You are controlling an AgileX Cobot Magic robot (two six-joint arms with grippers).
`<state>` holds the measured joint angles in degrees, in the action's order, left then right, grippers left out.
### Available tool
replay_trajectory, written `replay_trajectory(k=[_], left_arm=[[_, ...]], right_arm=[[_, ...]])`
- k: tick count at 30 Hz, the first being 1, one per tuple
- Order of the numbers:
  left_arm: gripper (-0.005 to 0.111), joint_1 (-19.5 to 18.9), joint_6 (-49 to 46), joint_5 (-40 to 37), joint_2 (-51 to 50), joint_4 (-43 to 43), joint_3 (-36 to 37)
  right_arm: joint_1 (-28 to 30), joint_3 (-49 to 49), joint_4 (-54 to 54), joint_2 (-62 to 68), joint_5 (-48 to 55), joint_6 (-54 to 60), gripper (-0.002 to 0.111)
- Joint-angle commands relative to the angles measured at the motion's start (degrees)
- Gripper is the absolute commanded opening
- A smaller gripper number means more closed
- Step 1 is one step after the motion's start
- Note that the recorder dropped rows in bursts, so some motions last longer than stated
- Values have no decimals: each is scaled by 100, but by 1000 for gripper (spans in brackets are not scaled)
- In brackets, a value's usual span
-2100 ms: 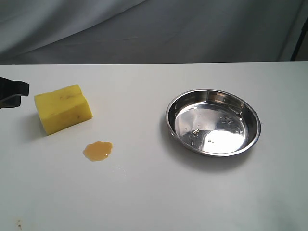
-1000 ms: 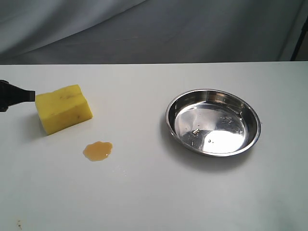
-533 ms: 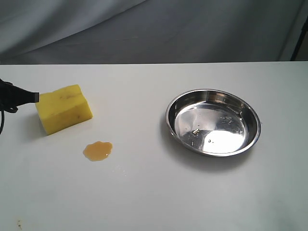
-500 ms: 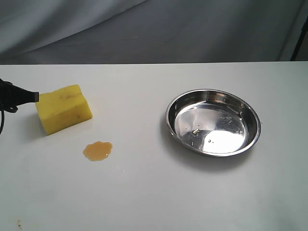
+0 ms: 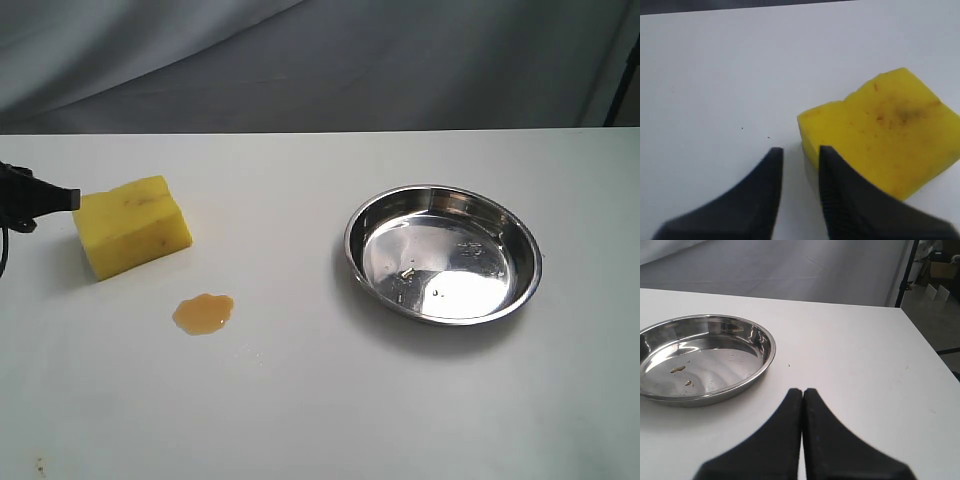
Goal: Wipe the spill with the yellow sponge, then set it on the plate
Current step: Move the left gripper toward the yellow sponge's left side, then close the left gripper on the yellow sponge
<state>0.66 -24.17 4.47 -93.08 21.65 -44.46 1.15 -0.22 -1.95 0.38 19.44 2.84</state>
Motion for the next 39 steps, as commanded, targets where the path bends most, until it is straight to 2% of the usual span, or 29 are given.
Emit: replay_trajectory(k=[1,3,4,11,16,18,23,33,39], left_arm=[[78,28,-27,51,-20,3,13],[104,28,-27,18,-52,3,13],[104,28,-27,20,-79,3,13],[104,131,-38,-62,-357,-119,13],[104,640,-38,158,-518,-1514,13],[104,871,-13,287,-608,-1778,13],[104,1194,-13,826,-908,-1778,13],[104,1194,-33,1607,-1208,-1778,13],[104,1194,-33,1873,-1387,-1453,13]], right_arm=[[-8,22,-38,-38,-21,-26,0],[-8,22,-38,-38,-21,-26,0],[-8,22,-38,-38,-21,-26,0],[-8,22,-38,-38,-21,-26,0],[-8,22,-38,-38,-21,-26,0],[-8,22,-38,-38,-21,-26,0],[-8,22,-38,-38,-21,-26,0],[-8,22,-38,-38,-21,-26,0],[-8,22,-38,-38,-21,-26,0]])
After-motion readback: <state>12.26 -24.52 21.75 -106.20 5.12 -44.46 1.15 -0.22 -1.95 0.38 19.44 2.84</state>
